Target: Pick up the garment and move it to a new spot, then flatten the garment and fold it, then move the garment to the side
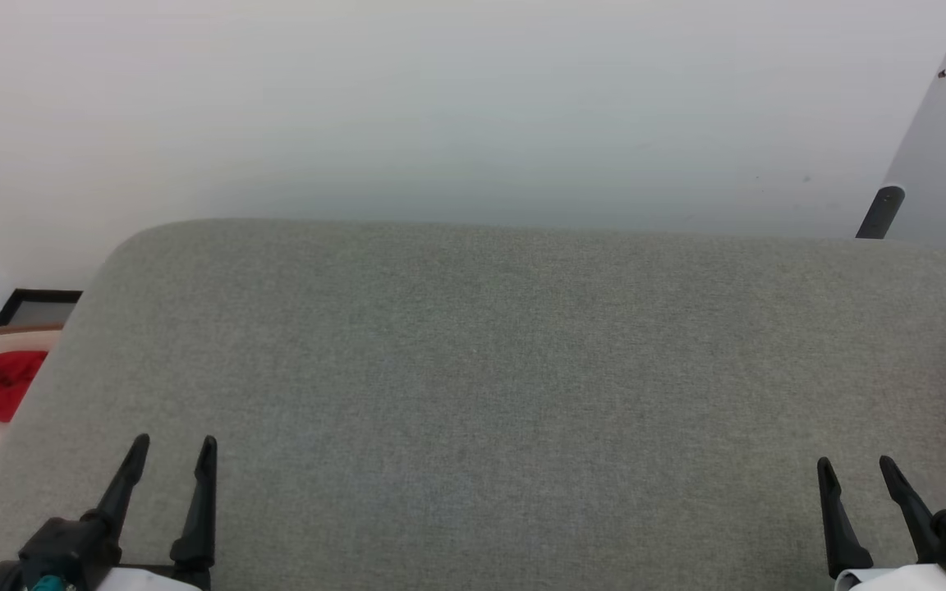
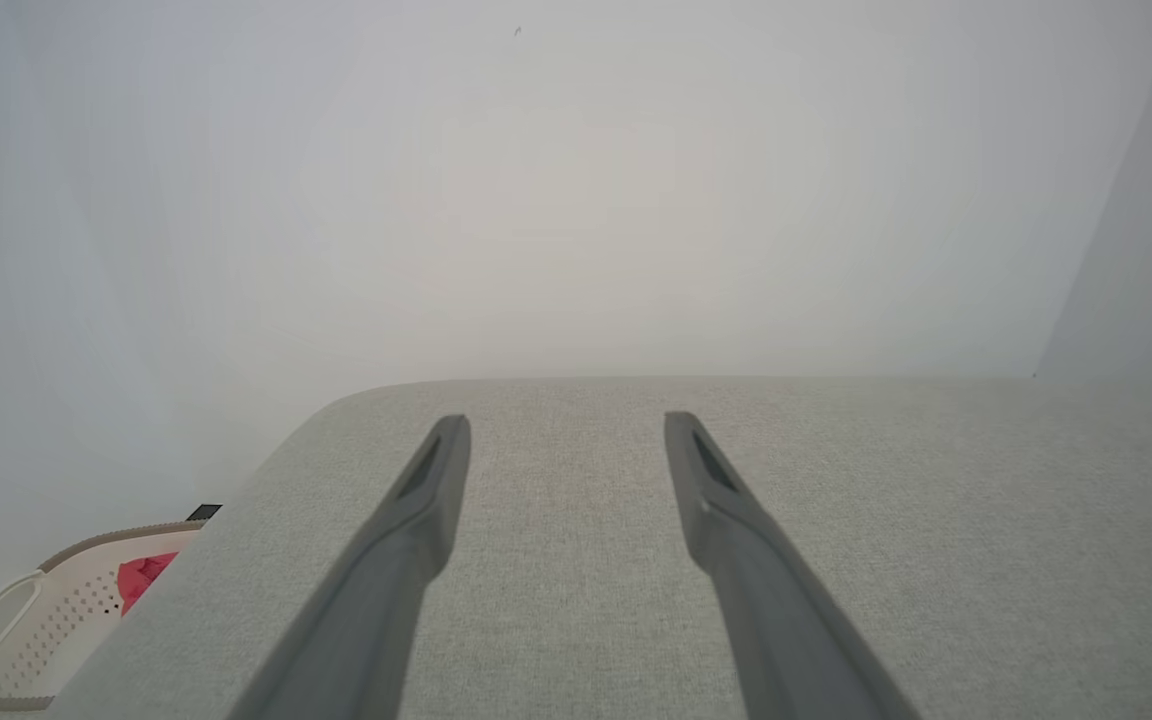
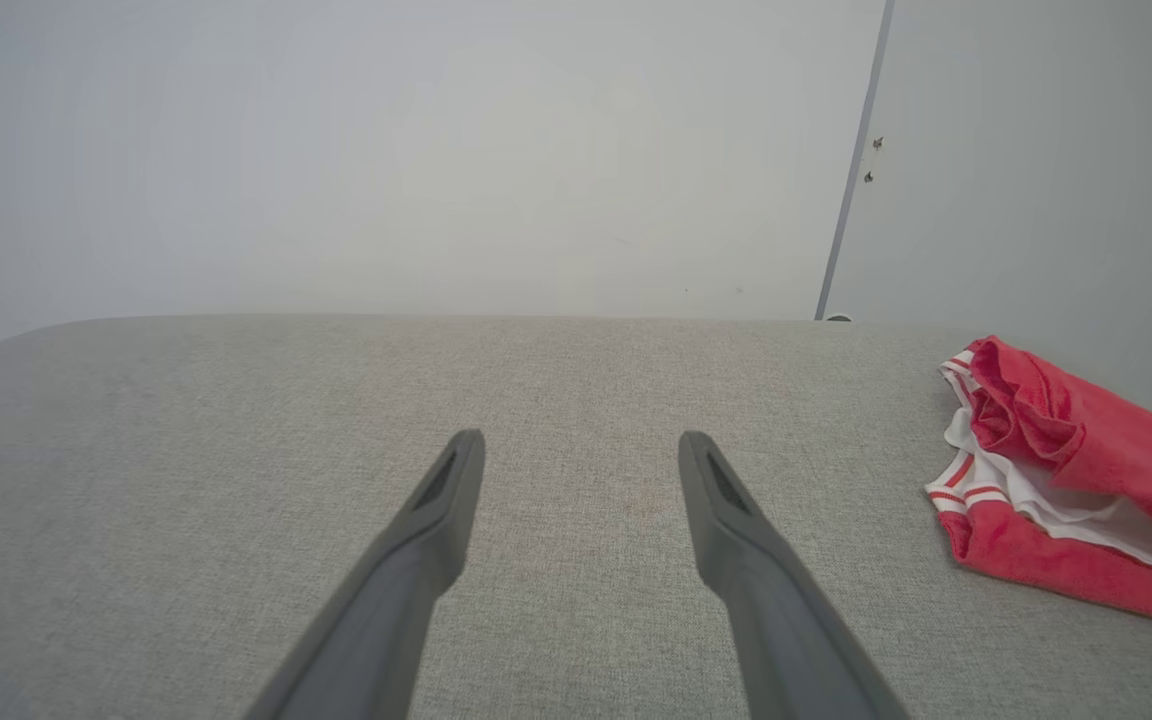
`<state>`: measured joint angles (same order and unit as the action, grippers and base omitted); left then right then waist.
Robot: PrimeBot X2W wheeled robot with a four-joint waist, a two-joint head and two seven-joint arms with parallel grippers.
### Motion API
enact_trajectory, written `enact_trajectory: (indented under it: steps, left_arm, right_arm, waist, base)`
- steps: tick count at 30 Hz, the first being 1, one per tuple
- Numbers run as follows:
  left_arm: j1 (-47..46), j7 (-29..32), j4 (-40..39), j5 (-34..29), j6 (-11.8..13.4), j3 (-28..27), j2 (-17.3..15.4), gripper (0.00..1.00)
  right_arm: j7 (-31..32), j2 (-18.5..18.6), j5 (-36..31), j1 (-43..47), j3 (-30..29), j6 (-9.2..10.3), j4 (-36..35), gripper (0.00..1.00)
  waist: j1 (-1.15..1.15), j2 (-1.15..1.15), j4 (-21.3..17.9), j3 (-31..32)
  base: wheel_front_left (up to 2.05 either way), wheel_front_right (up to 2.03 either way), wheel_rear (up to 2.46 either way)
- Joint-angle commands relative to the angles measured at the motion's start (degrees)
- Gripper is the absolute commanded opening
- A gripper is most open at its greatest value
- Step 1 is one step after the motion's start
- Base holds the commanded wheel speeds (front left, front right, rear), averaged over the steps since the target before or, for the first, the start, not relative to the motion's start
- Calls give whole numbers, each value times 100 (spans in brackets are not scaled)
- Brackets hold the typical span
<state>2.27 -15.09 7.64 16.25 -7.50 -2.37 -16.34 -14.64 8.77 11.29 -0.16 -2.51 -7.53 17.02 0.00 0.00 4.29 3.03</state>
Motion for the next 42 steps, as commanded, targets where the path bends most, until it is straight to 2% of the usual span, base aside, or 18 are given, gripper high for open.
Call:
enact_trajectory:
  steps: [1,15,16,21,42]
  left_arm:
    - [31,-3,-32,17,3,0,-19,100]
    - [68,-3,-147,39,3,28,-19,100]
    - [15,0,-142,23,0,21,-4,0]
    - [164,7,127,49,0,88,198,0]
    - [-112,562,251,1992,1,-49,488,0]
  right_arm:
    - [-8,-20,-27,88,-5,9,-17,100]
    - [42,-157,6,285,-9,9,-100,100]
    - [37,-151,16,224,-10,0,-82,0]
    - [63,-230,42,306,-6,0,180,0]
    - [596,-320,2112,55,-117,1,46,0]
  waist:
    - [0,0,-3,0]
    - [0,0,-10,-17]
    - [0,0,-10,-17]
    - [0,0,-12,-19]
    - [0,0,-79,-67]
  base:
    - [0,0,0]
    - [0,0,0]
    - [0,0,0]
    - [0,0,0]
    - [0,0,0]
